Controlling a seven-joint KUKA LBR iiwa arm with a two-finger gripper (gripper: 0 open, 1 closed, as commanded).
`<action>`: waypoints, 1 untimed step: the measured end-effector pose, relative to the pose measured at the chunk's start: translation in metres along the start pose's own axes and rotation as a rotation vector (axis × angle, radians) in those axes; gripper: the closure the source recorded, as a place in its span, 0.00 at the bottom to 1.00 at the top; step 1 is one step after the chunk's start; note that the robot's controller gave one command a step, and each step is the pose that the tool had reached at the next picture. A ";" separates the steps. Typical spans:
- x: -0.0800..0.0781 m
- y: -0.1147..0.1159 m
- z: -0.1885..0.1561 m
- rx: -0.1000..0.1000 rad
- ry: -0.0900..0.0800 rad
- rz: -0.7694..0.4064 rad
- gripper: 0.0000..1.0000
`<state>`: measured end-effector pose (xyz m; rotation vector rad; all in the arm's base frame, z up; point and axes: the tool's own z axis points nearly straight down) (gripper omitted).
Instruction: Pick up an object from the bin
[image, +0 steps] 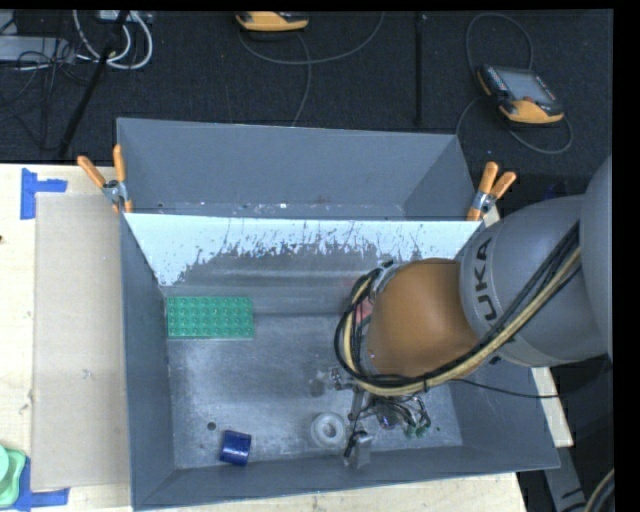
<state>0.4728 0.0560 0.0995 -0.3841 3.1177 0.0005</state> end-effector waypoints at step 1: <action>-0.008 0.012 0.026 0.004 -0.026 0.018 0.00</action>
Offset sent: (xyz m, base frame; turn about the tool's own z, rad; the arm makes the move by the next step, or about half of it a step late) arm -0.0036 0.0136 -0.0295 0.0176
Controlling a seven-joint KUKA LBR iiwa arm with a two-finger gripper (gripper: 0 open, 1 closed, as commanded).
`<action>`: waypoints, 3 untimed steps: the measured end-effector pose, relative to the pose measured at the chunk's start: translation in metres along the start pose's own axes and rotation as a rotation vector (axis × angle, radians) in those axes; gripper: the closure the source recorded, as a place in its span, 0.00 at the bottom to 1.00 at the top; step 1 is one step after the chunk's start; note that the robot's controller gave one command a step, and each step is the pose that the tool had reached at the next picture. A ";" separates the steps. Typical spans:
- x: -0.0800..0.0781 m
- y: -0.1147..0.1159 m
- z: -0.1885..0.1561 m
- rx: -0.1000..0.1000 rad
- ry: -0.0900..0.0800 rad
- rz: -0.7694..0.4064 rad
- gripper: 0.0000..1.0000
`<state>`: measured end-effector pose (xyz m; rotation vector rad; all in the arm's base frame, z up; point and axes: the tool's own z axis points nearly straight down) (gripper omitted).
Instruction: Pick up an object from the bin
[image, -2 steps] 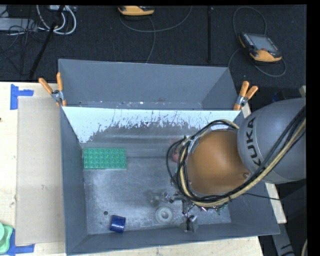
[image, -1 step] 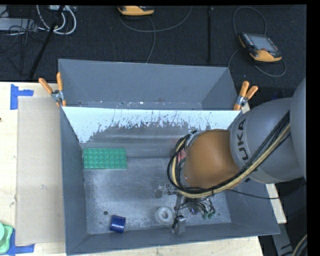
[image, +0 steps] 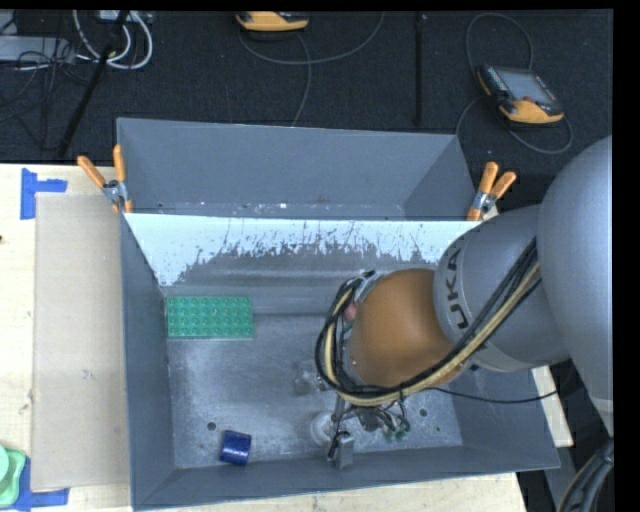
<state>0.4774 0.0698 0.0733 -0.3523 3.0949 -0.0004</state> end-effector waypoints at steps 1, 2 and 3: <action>0.003 -0.023 0.000 -0.003 0.002 -0.187 0.00; 0.007 -0.023 0.001 -0.004 0.021 -0.186 1.00; 0.003 -0.023 -0.087 -0.004 0.019 -0.182 1.00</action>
Offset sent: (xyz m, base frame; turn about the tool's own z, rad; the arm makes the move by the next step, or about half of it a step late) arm -0.0044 -0.0243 -0.0033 -0.1896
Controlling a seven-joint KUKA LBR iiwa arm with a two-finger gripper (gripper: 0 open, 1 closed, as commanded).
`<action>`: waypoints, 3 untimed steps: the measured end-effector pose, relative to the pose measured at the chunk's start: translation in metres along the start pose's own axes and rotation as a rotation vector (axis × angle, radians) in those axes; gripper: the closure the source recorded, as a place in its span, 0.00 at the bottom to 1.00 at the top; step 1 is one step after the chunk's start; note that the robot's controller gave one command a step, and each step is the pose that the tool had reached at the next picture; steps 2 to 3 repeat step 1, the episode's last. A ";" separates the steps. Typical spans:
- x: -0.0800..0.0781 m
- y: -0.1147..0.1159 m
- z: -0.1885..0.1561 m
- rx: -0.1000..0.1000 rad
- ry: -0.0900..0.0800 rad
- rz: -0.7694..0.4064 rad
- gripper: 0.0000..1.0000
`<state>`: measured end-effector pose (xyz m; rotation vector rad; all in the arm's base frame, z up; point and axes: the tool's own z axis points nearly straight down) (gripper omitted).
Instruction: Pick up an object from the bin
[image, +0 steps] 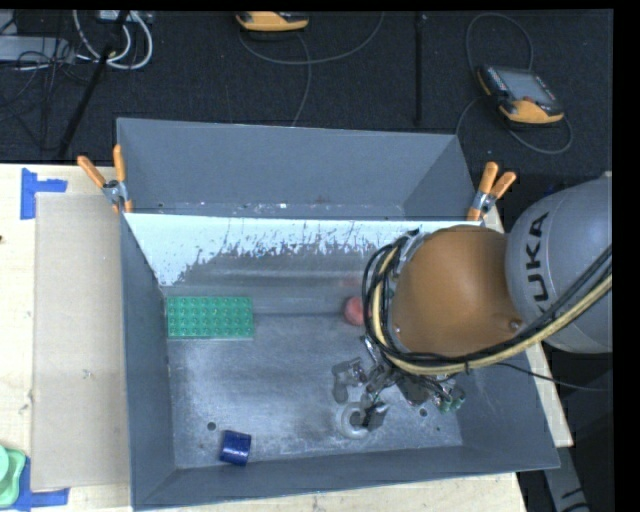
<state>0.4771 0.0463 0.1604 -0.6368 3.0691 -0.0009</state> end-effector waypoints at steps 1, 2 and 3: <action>-0.001 0.001 -0.013 -0.002 0.005 0.004 1.00; -0.001 0.001 -0.013 -0.002 0.005 0.004 1.00; -0.001 0.001 -0.013 -0.002 0.005 0.004 1.00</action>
Offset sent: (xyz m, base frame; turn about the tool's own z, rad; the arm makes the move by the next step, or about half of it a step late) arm -0.0002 0.0000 0.0130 0.0000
